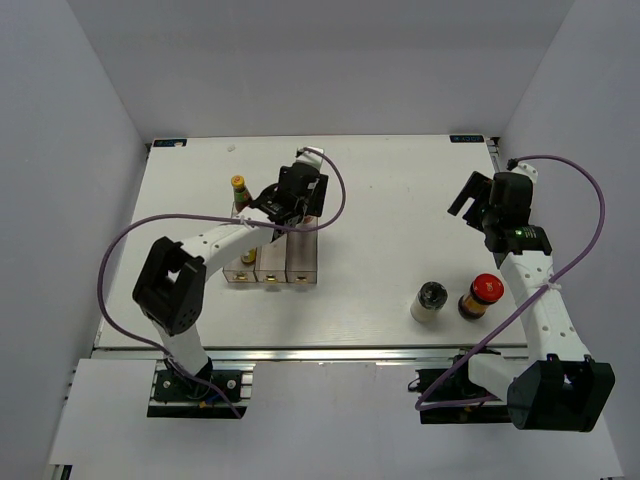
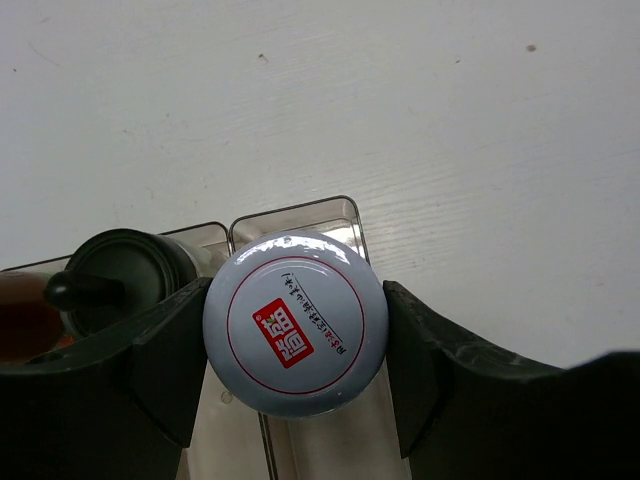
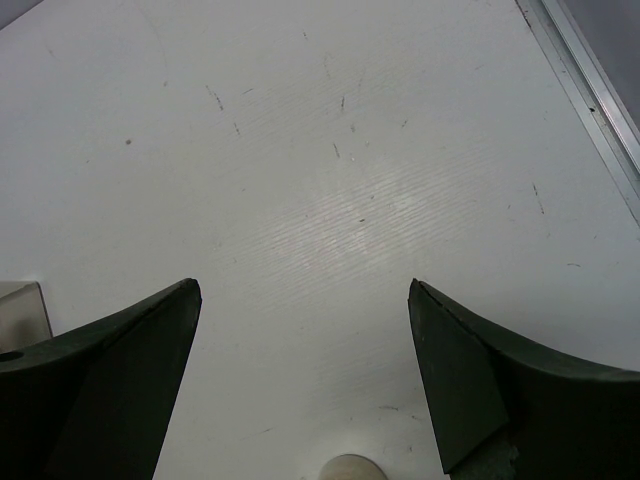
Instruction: Organize the condiment bottles
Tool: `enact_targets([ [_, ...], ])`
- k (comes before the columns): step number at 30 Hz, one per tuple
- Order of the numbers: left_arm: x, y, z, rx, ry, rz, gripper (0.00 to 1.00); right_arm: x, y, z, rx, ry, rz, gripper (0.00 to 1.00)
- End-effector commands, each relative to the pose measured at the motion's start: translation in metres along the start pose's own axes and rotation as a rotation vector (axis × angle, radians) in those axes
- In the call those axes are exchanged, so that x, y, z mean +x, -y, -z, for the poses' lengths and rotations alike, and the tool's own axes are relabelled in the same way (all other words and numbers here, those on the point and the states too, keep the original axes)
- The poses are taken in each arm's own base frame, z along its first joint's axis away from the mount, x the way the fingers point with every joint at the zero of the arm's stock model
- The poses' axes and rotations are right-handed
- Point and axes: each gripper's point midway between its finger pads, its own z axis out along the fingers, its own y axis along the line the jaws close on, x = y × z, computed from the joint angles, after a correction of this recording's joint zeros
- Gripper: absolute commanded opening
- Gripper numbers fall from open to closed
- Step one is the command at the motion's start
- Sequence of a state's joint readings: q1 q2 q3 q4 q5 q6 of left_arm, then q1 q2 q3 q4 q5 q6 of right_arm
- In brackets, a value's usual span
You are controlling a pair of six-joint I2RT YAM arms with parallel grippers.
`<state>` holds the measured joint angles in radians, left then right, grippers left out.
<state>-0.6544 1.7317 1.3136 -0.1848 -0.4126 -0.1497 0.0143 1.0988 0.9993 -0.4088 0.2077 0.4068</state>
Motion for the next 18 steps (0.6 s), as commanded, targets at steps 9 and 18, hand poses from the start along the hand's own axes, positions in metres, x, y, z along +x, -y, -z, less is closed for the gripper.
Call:
enact_targets([
  [9,-0.047,-0.001,-0.022,-0.005,0.126,0.088,0.10,-0.006,0.003,-0.006,0.016,0.028,0.017,0.89],
  [18,-0.027,-0.002,-0.041,-0.016,0.108,0.106,0.13,-0.004,0.003,-0.008,0.019,0.016,0.019,0.89],
])
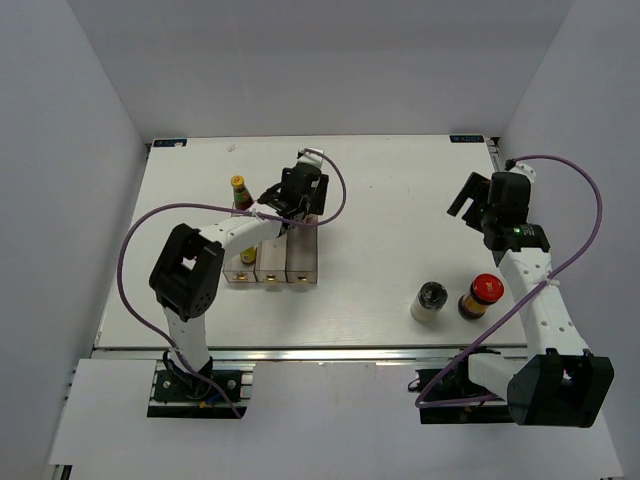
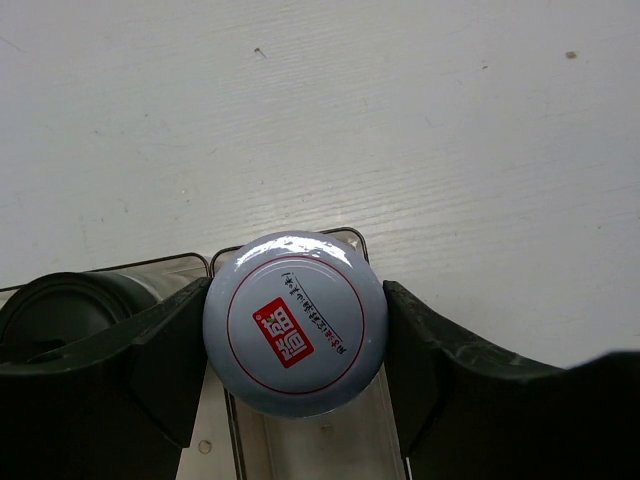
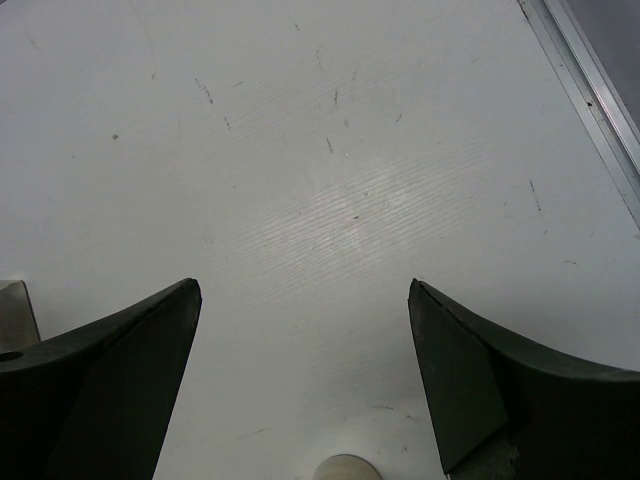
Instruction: Organize the condiment bottles
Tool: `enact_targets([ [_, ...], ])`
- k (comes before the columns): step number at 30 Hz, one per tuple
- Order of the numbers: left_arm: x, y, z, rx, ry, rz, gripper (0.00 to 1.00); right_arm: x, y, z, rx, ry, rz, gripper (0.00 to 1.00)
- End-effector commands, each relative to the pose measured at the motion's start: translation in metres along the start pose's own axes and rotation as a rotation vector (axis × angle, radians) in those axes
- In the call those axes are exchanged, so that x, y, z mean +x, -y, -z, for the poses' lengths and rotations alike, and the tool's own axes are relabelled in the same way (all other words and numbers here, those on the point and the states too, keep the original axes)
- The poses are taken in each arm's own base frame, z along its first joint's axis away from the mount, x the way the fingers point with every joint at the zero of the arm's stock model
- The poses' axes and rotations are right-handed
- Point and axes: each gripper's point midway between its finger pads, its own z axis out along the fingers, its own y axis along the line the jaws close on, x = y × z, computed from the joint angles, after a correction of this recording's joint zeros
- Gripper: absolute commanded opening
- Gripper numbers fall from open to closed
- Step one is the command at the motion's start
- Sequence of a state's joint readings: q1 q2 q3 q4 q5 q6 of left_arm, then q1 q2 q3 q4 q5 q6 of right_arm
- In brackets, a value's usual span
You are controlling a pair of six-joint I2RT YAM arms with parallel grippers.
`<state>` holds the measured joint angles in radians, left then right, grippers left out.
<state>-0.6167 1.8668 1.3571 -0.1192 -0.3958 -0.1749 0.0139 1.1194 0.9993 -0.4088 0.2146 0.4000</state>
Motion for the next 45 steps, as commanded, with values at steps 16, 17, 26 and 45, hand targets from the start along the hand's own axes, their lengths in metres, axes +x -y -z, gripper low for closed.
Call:
enact_targets([
  [16,-0.035,-0.002,-0.002,-0.011,0.128,0.081,0.81,-0.004,0.002,-0.002,0.010,0.016,0.014,0.89],
  [17,-0.038,-0.002,-0.001,-0.004,0.130,0.083,0.85,-0.004,0.002,-0.001,0.005,0.016,0.014,0.89],
  [26,-0.069,-0.002,0.035,0.060,0.204,0.103,0.98,-0.002,-0.006,0.024,-0.065,0.001,0.036,0.89],
  [45,-0.054,-0.063,0.157,0.003,0.216,0.249,0.98,0.123,-0.016,0.087,0.040,-0.333,0.340,0.89],
])
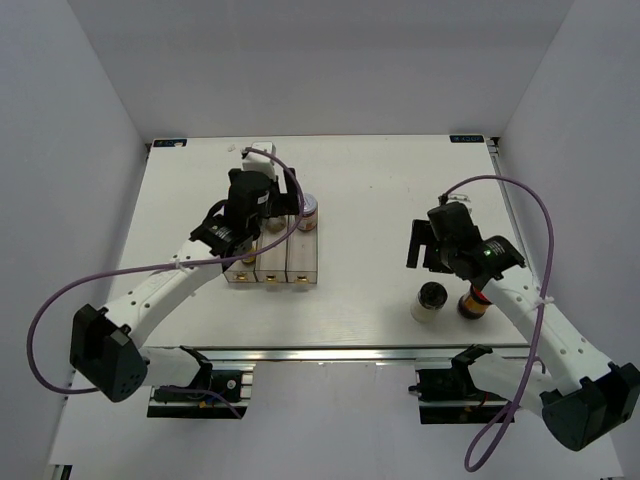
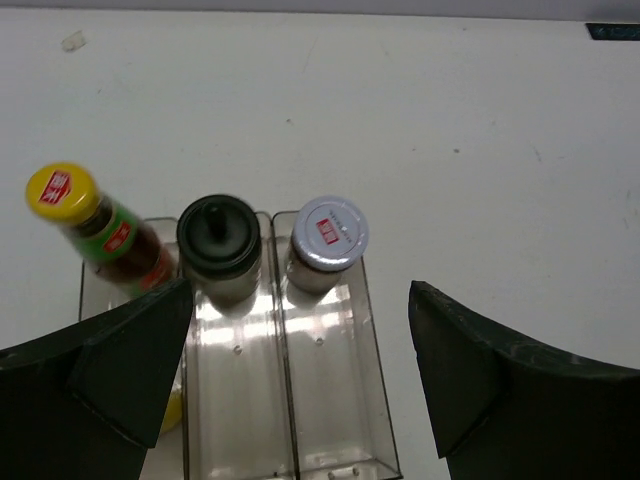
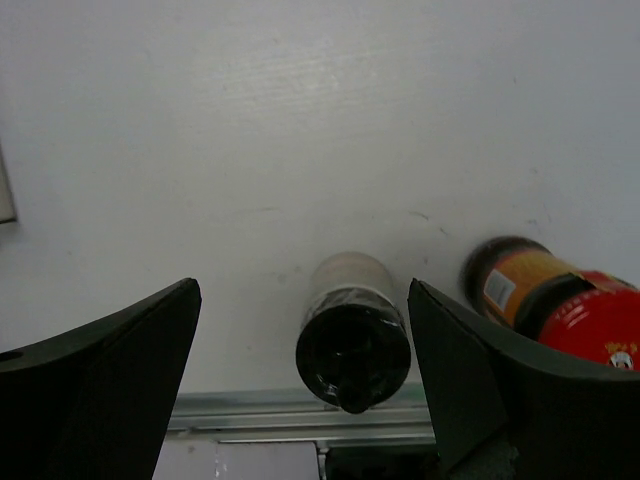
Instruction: Organize the condiment bottles
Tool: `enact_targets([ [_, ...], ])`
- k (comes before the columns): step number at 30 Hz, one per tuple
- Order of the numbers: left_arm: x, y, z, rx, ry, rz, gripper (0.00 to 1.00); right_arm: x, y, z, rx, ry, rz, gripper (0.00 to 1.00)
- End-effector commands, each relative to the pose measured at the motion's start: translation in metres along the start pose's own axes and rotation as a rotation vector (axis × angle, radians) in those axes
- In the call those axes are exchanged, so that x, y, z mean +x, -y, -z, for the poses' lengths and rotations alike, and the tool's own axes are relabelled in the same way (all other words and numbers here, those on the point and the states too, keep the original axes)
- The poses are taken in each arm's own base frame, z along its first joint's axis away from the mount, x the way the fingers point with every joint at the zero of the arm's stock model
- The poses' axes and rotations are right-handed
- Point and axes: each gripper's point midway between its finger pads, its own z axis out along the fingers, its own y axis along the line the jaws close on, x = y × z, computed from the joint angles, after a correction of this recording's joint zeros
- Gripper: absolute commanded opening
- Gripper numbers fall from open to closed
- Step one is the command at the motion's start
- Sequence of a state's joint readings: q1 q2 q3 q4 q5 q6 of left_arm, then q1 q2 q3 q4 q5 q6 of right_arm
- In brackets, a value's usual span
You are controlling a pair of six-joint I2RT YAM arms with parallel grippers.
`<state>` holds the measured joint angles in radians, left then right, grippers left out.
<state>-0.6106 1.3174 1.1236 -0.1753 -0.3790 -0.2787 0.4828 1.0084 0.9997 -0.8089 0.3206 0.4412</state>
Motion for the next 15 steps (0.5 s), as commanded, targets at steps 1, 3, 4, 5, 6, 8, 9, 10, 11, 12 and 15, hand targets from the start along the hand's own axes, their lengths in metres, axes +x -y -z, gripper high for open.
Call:
enact_targets([
  [1,0.004,-0.027,0.021,-0.103,0.003,0.047,0.98,0.031,0.033,0.003,0.200,-0.088,-0.037,0.89],
  [3,0.004,-0.031,0.025,-0.122,0.010,0.063,0.98,0.047,0.038,0.000,0.226,-0.131,-0.043,0.89],
  [4,0.000,-0.033,0.028,-0.124,0.025,0.067,0.98,0.052,0.038,-0.001,0.225,-0.146,-0.051,0.89],
  [5,-0.001,-0.033,0.029,-0.125,0.028,0.066,0.98,0.057,0.036,-0.002,0.212,-0.160,-0.050,0.89],
  [6,0.000,-0.034,0.029,-0.128,0.029,0.063,0.98,0.062,0.034,-0.004,0.199,-0.172,-0.042,0.89],
  [8,0.002,-0.035,0.027,-0.136,0.024,0.060,0.98,0.075,0.031,-0.007,0.176,-0.213,-0.028,0.89],
  [9,0.002,-0.034,0.026,-0.133,0.022,0.061,0.98,0.079,0.031,-0.008,0.176,-0.224,-0.021,0.89],
  [10,0.003,-0.033,0.025,-0.133,0.017,0.059,0.98,0.082,0.033,-0.009,0.186,-0.233,-0.023,0.89],
  [11,0.004,-0.033,0.024,-0.131,0.014,0.058,0.98,0.083,0.036,-0.009,0.202,-0.230,-0.027,0.89],
  [12,0.005,-0.032,0.023,-0.130,0.011,0.056,0.98,0.085,0.036,-0.009,0.204,-0.233,-0.026,0.89],
  [15,0.004,-0.034,0.024,-0.139,0.016,0.057,0.98,0.093,0.036,-0.013,0.200,-0.262,-0.027,0.89],
])
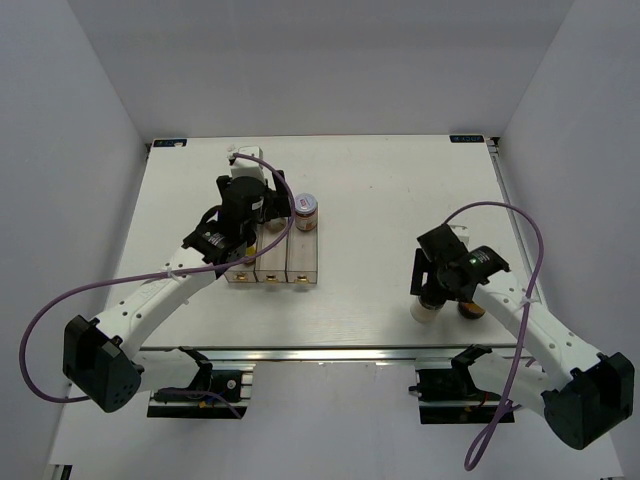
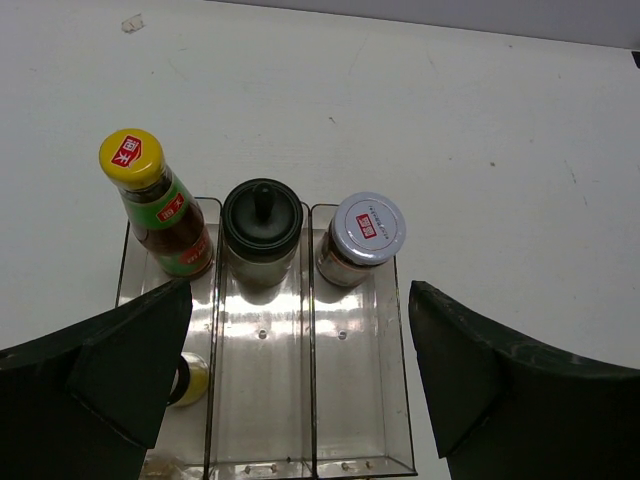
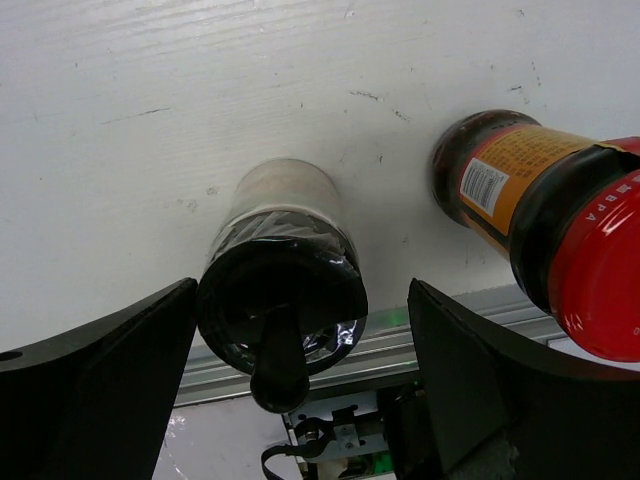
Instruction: Organize the condiment bottles
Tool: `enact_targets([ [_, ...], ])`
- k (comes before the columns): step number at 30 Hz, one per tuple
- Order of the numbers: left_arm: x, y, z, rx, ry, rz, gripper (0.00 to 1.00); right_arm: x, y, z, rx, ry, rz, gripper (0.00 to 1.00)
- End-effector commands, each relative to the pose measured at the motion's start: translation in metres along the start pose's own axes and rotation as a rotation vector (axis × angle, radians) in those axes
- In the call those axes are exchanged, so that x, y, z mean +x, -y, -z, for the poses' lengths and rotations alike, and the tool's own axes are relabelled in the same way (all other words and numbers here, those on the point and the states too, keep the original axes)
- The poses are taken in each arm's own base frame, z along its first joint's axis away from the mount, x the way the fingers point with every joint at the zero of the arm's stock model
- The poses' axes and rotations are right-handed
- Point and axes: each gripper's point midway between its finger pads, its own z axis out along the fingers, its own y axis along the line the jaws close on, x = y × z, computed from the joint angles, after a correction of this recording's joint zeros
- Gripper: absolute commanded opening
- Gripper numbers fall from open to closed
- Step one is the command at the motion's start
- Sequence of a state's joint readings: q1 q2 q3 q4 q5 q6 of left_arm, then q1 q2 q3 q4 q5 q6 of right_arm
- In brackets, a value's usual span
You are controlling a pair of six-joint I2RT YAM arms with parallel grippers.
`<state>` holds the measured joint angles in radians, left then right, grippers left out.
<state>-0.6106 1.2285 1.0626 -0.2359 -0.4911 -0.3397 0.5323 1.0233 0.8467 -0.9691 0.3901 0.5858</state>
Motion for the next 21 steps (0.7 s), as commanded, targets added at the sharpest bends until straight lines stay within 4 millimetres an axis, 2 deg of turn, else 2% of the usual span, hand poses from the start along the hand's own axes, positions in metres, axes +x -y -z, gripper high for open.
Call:
enact_targets([
  [1,-0.002,-0.007,0.002,-0.027,0.009,0.009,0.98,0.009,0.001,-0.004,0.013,-0.029,-0.020,0.89],
  [2,-0.003,-0.008,0.003,-0.032,0.015,0.013,0.98,0.012,0.001,-0.006,0.019,-0.036,-0.025,0.89],
  [10,-0.008,-0.014,0.010,-0.047,0.039,0.023,0.98,0.010,-0.011,-0.009,-0.043,-0.034,-0.019,0.59],
  [12,-0.007,-0.016,0.010,-0.052,0.039,0.024,0.98,0.005,-0.013,-0.006,-0.047,-0.023,-0.023,0.50],
  [13,-0.007,-0.016,0.011,-0.054,0.039,0.022,0.98,0.002,-0.014,-0.004,-0.058,-0.013,-0.021,0.38],
  [15,-0.007,-0.017,0.011,-0.060,0.039,0.022,0.98,-0.012,-0.020,0.007,-0.098,0.035,-0.020,0.30],
  [18,-0.008,-0.017,0.011,-0.063,0.032,0.033,0.98,-0.036,-0.038,0.023,-0.192,0.119,0.003,0.23],
  [21,-0.003,-0.012,0.009,-0.047,0.004,0.033,0.98,-0.068,-0.071,0.048,-0.328,0.227,0.052,0.17],
])
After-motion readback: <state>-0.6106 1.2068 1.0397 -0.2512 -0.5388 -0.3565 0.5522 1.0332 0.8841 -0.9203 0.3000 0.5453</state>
